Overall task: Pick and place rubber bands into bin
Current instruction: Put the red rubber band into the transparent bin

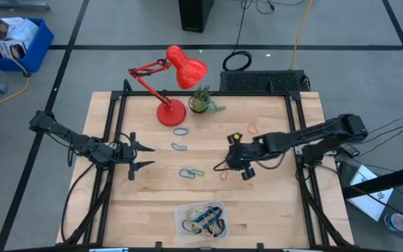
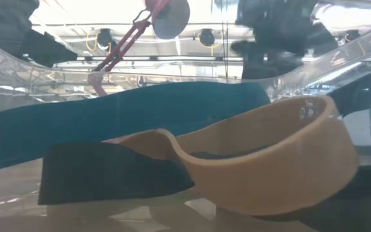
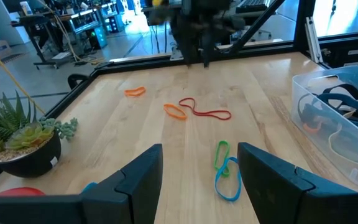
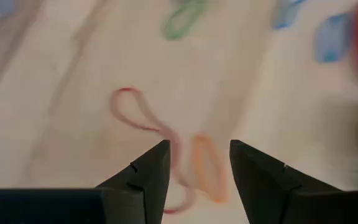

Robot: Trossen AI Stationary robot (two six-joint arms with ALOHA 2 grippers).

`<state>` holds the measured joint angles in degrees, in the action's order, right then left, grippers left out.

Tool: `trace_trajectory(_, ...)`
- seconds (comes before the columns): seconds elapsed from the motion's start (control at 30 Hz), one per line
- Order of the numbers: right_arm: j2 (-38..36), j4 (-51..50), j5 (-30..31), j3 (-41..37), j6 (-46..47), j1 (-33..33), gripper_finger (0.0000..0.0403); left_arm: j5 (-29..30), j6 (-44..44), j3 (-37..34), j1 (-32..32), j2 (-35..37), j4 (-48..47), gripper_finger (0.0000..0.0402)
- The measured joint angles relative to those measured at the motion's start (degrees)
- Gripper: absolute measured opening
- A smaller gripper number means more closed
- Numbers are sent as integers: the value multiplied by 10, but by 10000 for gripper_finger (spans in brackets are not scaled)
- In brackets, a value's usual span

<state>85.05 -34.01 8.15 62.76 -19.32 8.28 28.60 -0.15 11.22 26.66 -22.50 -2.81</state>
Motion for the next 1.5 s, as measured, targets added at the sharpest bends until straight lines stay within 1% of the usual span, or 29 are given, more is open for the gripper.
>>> trace_trajectory(0.07,29,6,-37,0,2,-9,160,0,-1,0,0,0,0,214)
trace_trajectory(0.23,85,19,-40,0,-21,-27,160,0,-1,0,0,0,0,214)
trace_trajectory(0.37,120,39,-69,0,-29,-39,160,0,-2,0,0,0,0,214)
trace_trajectory(0.43,134,40,-71,0,-29,-43,160,0,-4,0,0,0,0,214)
trace_trajectory(0.6,165,42,-70,0,-54,-50,160,0,-3,0,0,0,0,214)
trace_trajectory(0.73,185,43,-73,1,-55,-53,160,0,-1,0,0,0,-1,214)
trace_trajectory(0.93,196,42,-112,3,-54,-67,157,0,0,0,0,0,-4,214)
trace_trajectory(1.1,197,39,-123,2,-54,-78,132,0,0,0,0,0,-4,214)
trace_trajectory(1.27,197,38,-156,2,-54,-88,94,0,0,0,0,0,-4,214)
trace_trajectory(1.5,197,41,-153,1,-54,-87,45,0,11,0,0,0,-4,214)
